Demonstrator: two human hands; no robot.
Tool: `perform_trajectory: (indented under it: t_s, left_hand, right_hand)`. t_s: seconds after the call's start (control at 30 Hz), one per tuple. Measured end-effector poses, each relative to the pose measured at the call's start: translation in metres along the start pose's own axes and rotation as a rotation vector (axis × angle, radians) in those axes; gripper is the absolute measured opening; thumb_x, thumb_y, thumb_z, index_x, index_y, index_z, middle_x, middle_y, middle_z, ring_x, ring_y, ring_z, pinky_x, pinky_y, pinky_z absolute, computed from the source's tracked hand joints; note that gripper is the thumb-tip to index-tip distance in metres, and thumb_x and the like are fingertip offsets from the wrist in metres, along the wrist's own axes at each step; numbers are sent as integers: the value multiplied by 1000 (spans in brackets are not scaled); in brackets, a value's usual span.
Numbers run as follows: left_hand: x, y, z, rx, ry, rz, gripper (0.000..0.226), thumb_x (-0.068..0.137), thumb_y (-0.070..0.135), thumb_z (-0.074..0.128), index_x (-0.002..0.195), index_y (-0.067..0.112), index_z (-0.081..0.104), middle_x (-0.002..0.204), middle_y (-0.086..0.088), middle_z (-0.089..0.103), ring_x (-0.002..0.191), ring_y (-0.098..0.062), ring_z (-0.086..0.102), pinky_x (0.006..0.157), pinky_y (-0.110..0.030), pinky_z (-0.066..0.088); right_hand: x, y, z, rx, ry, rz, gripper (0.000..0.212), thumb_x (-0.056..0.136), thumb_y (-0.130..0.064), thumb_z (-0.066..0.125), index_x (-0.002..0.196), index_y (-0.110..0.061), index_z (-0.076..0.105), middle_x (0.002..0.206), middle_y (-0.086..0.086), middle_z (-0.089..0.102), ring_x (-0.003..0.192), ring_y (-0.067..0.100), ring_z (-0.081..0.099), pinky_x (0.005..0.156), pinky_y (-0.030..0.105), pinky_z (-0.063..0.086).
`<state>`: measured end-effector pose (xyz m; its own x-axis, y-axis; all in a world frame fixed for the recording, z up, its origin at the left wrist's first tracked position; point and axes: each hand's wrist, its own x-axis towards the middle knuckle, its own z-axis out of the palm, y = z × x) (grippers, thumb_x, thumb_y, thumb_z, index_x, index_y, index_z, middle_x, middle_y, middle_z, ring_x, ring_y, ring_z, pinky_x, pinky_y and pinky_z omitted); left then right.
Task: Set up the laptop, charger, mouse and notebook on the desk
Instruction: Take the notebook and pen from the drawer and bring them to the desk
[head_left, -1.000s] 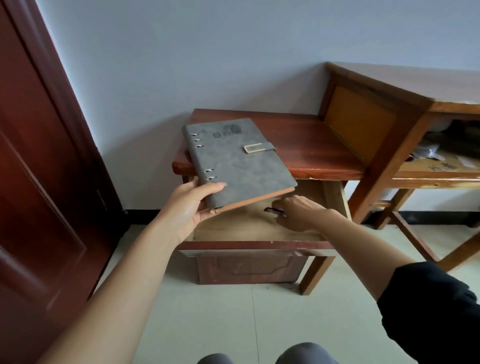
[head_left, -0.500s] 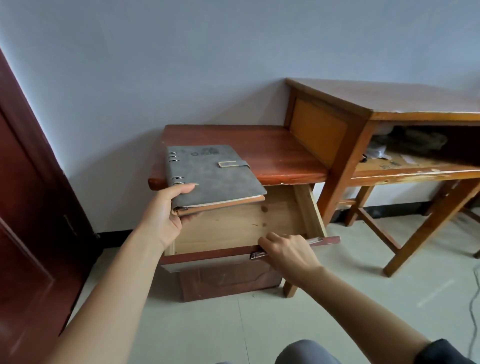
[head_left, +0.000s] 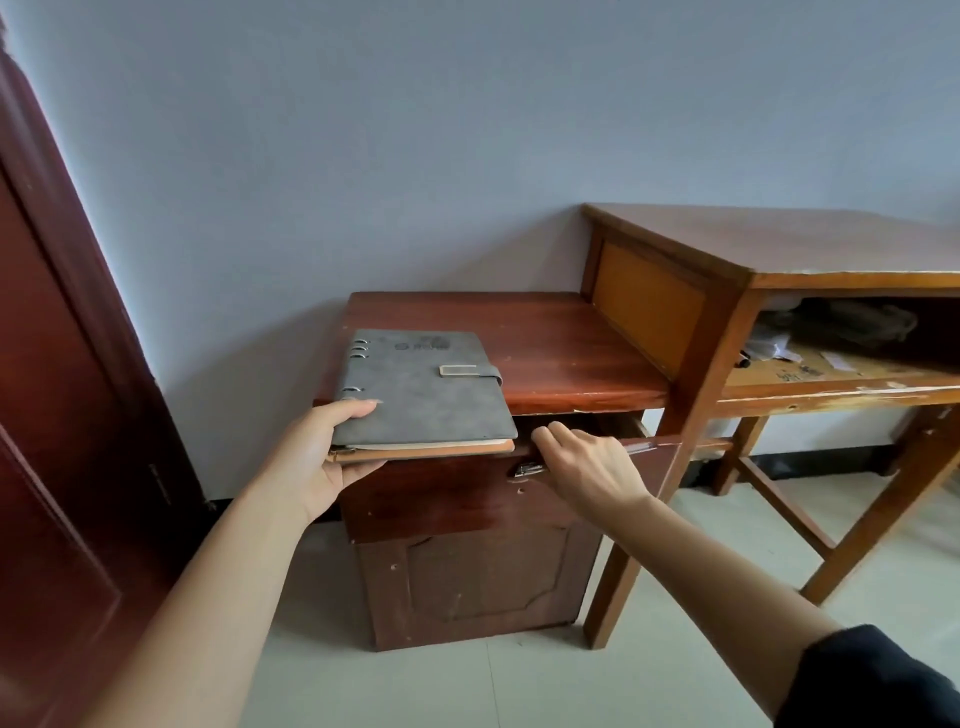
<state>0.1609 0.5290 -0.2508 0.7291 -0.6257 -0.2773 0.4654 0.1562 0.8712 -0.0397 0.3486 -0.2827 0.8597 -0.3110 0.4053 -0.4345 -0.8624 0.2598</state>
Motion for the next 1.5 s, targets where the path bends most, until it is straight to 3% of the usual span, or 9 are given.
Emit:
perform_trajectory:
  t_s: [0.27,0.47,0.6,0.77,0.87,0.93,1.07,1.23,1.5]
  left_hand:
    - [5,-3,-13,54,-58,2,19,84,14,66,103,13,67,88,-2,75,75,-17,71,52,-29,58]
    - [8,-4,-11,39,-64,3,17,83,13,67,100,14,68,84,-2,76,71,-16,73,53,-30,59]
    - [6,-3,-7,5,-74,0,19,81,11,68,100,14,70,86,-1,77,76,-16,74,56,-31,60]
    - [0,-6,-6,-59,-27,-27,15,77,5,69,89,12,75,88,-3,77,78,-16,74,55,-30,59]
    - [-14,-1,-3,-72,-8,-86,13,68,9,74,77,16,80,93,0,77,83,-14,73,61,-29,60]
    - [-30,10,9,-84,-15,-154,18,65,14,76,81,19,80,100,0,76,88,-13,73,67,-29,60]
    - [-75,57,62,-32,-50,-256,25,63,20,76,88,22,80,104,0,75,90,-14,72,87,-34,52]
    - [-136,124,151,69,-182,-353,28,57,18,78,85,21,80,95,-3,76,82,-16,73,60,-27,58]
    - [-236,177,328,168,-496,-553,44,67,11,74,111,10,67,107,-16,72,87,-31,71,65,-43,59]
  right_hand:
    - [42,0,20,106,56,231,73,74,-48,70,127,-9,40,101,7,55,81,28,64,48,33,35]
    - [54,5,19,-119,117,175,41,55,-13,86,90,-7,64,70,6,57,42,23,58,34,22,20]
    - [61,8,16,-138,-4,131,32,75,-23,75,98,-9,57,84,6,59,56,27,65,40,28,32]
    - [46,31,11,288,11,133,31,84,-19,60,114,-14,54,101,7,64,76,35,63,54,33,43]
    - [34,39,-8,665,3,344,12,85,-28,62,77,-20,62,68,-7,63,58,15,57,50,28,38]
    - [38,44,-38,1043,-130,598,42,86,-47,60,55,-19,55,43,-11,52,41,2,44,42,21,32]
    - [49,70,-127,1518,-448,1049,51,79,-63,59,76,-12,63,50,-6,60,37,7,38,37,17,26]
    - [30,117,-244,1627,-463,1168,40,80,-53,66,71,-15,58,57,-3,50,42,8,36,41,21,25]
    - [-70,243,-411,1441,-389,1361,35,84,-46,63,74,-12,65,64,-1,56,47,9,40,42,20,29]
